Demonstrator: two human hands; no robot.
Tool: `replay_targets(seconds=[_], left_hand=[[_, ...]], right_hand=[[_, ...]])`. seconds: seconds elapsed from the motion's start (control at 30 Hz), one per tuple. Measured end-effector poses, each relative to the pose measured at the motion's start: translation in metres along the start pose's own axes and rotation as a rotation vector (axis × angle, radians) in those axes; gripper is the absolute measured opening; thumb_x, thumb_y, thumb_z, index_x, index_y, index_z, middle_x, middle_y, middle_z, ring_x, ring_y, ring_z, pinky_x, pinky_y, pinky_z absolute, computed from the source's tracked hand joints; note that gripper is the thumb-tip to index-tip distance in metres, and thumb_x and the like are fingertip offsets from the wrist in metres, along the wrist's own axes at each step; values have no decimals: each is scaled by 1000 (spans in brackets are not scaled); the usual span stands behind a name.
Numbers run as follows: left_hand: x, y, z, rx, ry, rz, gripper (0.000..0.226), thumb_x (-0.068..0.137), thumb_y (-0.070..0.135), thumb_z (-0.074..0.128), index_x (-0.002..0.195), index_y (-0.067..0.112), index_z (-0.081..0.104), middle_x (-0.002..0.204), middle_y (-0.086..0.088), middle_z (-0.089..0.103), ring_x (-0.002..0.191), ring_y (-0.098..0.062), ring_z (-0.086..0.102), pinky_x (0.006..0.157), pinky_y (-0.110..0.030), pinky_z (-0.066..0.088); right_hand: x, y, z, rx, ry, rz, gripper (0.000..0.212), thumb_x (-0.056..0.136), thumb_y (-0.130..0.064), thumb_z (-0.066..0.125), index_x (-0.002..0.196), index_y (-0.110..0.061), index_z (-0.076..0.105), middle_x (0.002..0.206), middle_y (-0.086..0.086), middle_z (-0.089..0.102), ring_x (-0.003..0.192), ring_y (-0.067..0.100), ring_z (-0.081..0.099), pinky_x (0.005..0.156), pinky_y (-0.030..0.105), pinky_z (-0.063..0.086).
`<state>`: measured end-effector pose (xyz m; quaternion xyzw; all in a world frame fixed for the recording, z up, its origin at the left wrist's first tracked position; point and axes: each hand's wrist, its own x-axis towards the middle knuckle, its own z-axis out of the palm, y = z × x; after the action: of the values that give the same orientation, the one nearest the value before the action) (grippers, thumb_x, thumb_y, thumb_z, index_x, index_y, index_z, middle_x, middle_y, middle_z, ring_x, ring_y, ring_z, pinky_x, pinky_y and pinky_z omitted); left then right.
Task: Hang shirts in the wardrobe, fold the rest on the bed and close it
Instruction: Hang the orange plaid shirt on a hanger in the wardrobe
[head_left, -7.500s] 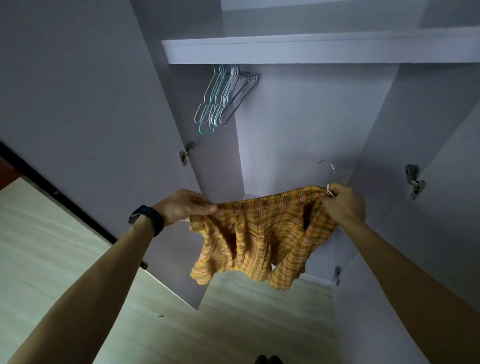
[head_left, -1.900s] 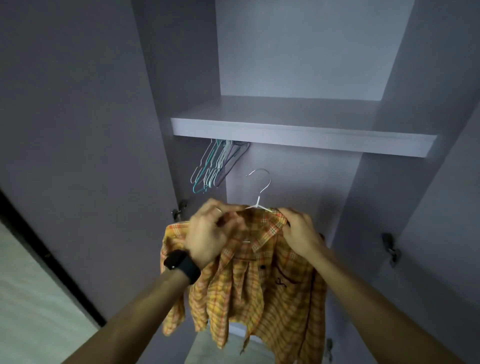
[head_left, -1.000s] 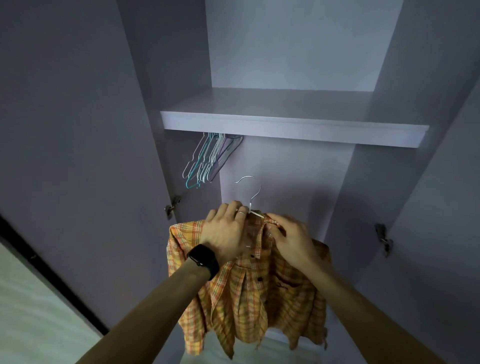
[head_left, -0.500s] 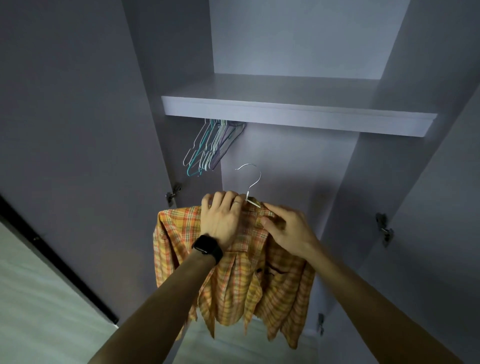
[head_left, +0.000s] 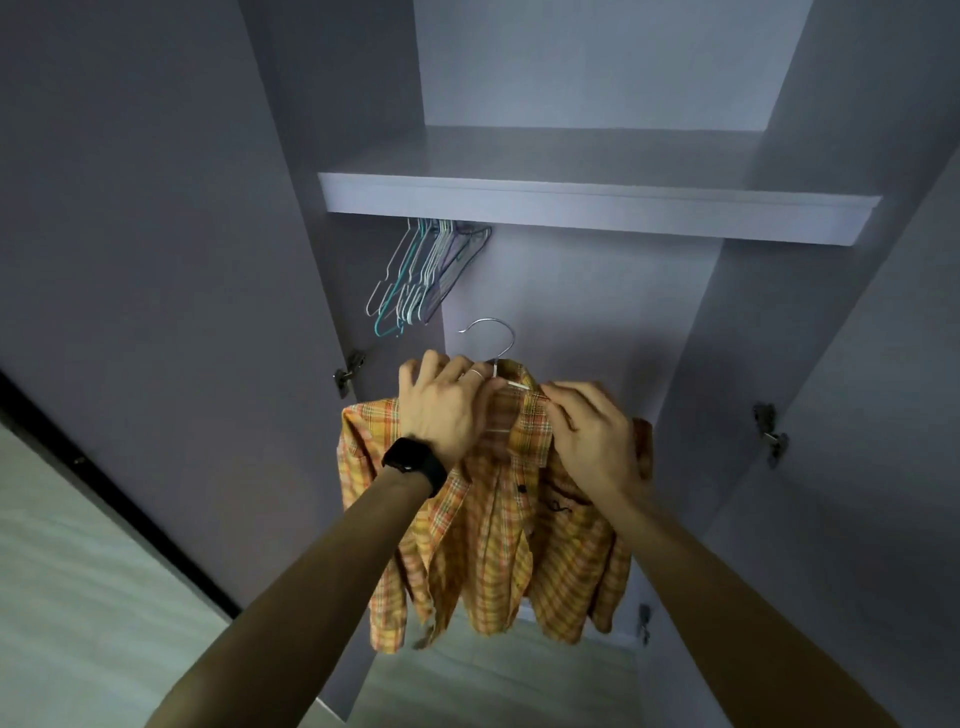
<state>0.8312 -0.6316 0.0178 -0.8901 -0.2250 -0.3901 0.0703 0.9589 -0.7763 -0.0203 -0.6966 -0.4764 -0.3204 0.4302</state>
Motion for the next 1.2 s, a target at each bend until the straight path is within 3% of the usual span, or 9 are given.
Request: replay_targets(seconds=[0.17,0.3,0.37,0.43,0.6,0.83,1.0,1.1,1.2], left_hand=[[2,-3,1,-72,-120,-70,30,99,43,55,99,20,74,97,3,69,95,-27,51,85,-45,36],[3,-8,-2,-339,-117,-111,22,96,36,64,96,15,72,113,-3,59,91,-29,55,78,-46,47],[10,-9,-7,-394,-161,-90,24,96,36,63,99,13,71,121,-6,56,93,-30,59,79,-49,52],[14,-8,-11,-346,-200,-52,28,97,38,61,101,13,71,123,-6,57,97,-31,60,81,-50,52],[11,3,-15,-133,-112,-57,29,99,39,56,100,14,71,106,-7,60,91,-31,54,74,-41,41],[11,17,-12,-44,55,35,16,93,34,68,92,18,71,93,-2,63,86,-27,51,72,-40,40],[11,21,-8,-123,1,12,17,94,33,66,94,17,71,95,-3,62,84,-29,53,67,-39,41],[6,20,-6,-178,-32,23,18,97,31,63,95,15,71,97,-3,62,85,-28,53,65,-39,45],[5,16,-7,-171,-59,-1,21,99,34,60,98,16,71,98,0,64,87,-26,51,67,-38,46]], right_hand=[[-15,-22,7,8,-120,-123,14,86,-14,80,97,-5,79,98,7,70,89,27,64,81,38,55],[-2,-15,-9,93,-103,171,28,89,-26,76,113,-12,72,114,5,61,93,13,60,81,23,50],[20,-9,-13,110,-254,175,40,93,-28,71,130,-15,64,123,3,59,95,7,56,80,21,47],[35,-6,-13,94,-398,68,34,96,-22,67,129,-14,66,114,4,65,97,16,62,82,29,49],[22,-11,-5,-93,-136,-21,16,91,-9,72,106,-3,77,94,11,71,81,31,69,67,42,60],[6,-20,5,-16,147,180,13,83,1,77,97,-1,78,96,11,73,82,24,71,79,22,52],[0,-32,11,73,146,295,18,85,-3,76,102,1,72,106,14,62,83,10,58,81,8,45],[-13,-35,12,168,133,563,43,81,-25,84,110,-7,58,106,4,51,70,1,52,66,7,46],[-14,-31,10,68,48,590,41,81,-37,82,103,-14,56,95,-3,58,69,5,52,53,5,33]])
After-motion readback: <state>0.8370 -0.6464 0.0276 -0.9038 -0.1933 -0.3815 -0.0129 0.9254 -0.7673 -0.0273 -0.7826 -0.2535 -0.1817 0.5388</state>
